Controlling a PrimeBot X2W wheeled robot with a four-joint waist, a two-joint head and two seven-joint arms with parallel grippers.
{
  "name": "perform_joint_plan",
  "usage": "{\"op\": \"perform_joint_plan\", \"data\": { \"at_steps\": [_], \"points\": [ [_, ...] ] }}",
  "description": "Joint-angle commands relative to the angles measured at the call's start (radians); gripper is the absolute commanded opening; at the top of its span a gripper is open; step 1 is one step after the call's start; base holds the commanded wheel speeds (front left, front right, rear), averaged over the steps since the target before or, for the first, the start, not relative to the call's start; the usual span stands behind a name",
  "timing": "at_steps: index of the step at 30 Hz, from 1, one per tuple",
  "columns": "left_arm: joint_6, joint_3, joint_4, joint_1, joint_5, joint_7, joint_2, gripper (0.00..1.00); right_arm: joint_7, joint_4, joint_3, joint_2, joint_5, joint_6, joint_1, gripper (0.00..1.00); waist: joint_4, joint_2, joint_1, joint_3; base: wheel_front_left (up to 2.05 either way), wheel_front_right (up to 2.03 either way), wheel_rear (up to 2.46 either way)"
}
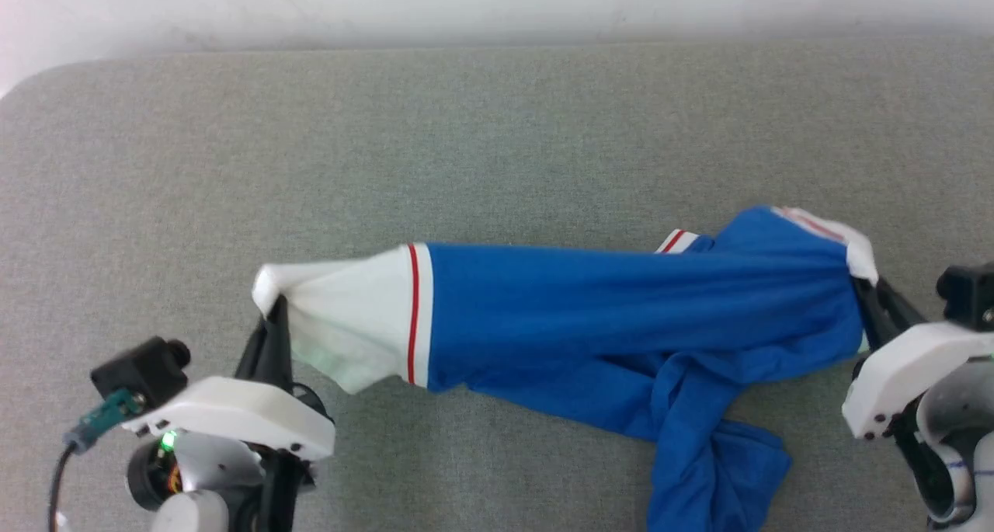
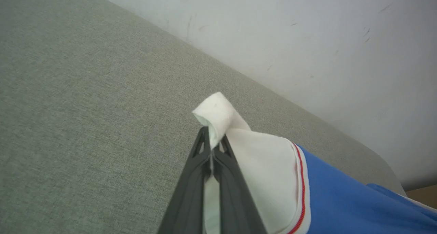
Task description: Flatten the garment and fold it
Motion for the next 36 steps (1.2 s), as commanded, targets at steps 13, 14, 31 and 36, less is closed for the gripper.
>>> {"op": "perform_joint_plan", "data": {
  "at_steps": [13,14,31,36],
  "points": [
    [-0.032,-0.069,0.188,-0.034,-0.005,0.008,-0.022,0.0,-0.015,0.088,0.091,0.014,-0.029,-0.002,0.01,0.06,0.006,-0.0001,0.0001,0.032,0.0,0.0,0.0],
    [-0.027,-0.067,0.197,-0.038,-0.008,0.012,-0.023,0.0,-0.014,0.091,0.095,0.013,-0.028,-0.002,0.007,0.09,0.007,-0.0001,0.0001,0.032,0.0,0.0,0.0],
    [-0.087,-0.036,0.015,-0.035,0.065,-0.243,0.007,1.0,-0.037,-0.126,-0.015,0.052,-0.001,-0.002,0.044,1.0,0.018,-0.0001,0.0001,-0.006,0.0,0.0,0.0],
    [-0.104,-0.032,-0.03,-0.013,0.217,-0.399,0.033,1.0,-0.15,-0.216,-0.081,0.091,-0.073,-0.002,0.107,1.0,0.006,-0.0001,0.0001,-0.004,0.0,0.0,0.0]
  ]
}}
